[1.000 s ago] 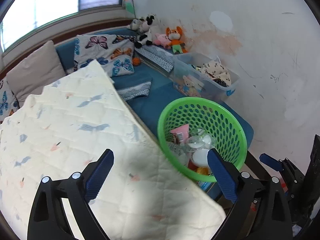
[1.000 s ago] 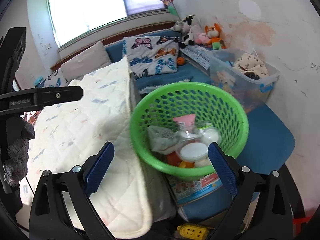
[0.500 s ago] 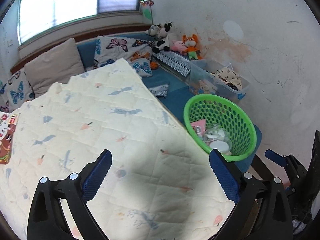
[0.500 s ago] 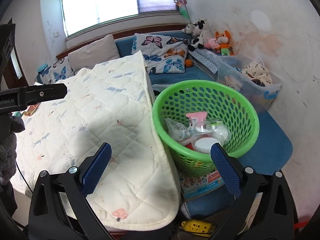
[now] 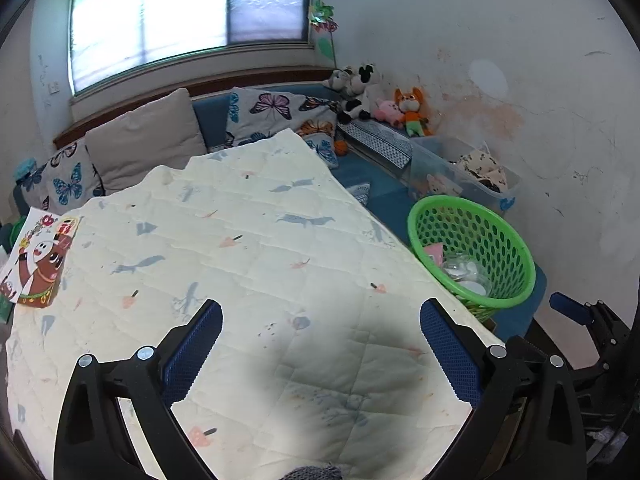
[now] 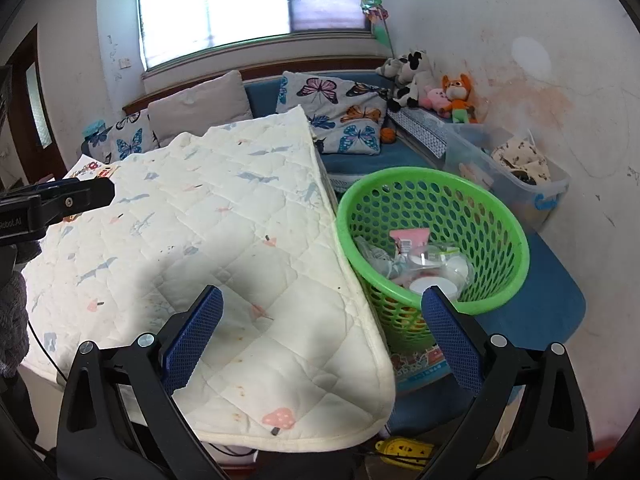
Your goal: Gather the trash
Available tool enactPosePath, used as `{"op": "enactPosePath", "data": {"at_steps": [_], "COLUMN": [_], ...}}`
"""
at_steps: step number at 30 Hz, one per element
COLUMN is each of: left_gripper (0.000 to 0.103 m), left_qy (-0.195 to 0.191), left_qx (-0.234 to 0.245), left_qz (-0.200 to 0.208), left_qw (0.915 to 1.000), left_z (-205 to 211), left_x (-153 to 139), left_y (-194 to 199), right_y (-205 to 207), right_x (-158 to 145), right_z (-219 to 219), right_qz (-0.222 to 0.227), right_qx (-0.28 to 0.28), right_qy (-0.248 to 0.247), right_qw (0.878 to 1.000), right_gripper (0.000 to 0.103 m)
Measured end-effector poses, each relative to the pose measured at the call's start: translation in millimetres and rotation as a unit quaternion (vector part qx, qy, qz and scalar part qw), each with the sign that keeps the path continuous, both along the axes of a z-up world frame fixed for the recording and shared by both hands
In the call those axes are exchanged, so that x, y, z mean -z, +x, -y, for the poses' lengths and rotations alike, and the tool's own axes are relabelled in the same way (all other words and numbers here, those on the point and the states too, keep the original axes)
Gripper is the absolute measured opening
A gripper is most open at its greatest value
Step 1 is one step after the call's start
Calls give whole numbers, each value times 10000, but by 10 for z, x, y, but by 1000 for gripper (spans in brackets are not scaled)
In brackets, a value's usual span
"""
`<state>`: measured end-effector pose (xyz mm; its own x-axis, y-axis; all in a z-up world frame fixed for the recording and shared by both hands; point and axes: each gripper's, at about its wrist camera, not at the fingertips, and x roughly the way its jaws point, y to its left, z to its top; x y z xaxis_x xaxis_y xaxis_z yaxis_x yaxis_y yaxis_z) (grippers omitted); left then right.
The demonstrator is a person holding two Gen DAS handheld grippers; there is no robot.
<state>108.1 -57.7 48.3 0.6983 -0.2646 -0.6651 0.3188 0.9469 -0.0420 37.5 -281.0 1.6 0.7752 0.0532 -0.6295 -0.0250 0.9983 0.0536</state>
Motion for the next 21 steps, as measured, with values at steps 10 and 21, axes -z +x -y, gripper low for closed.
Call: {"op": "enactPosePath", "data": {"at_steps": [10, 21], "left_gripper": [96, 96], "left_qy": [-35, -17], "left_qx": [-290, -666], "left_qz": [107, 182], "left_qw": [9995, 9976], "left_z": [-225, -468], "left_x": [3, 12], "left_y": [-83, -147], "right_y": [-15, -13], "right_x": [-39, -88], "right_z": [-161, -329], "right_qz": [72, 147], "right_qx": [-50, -204], "right_qy": [-35, 45], "right_qw": [10000, 9997], "right_gripper": [99, 99]}}
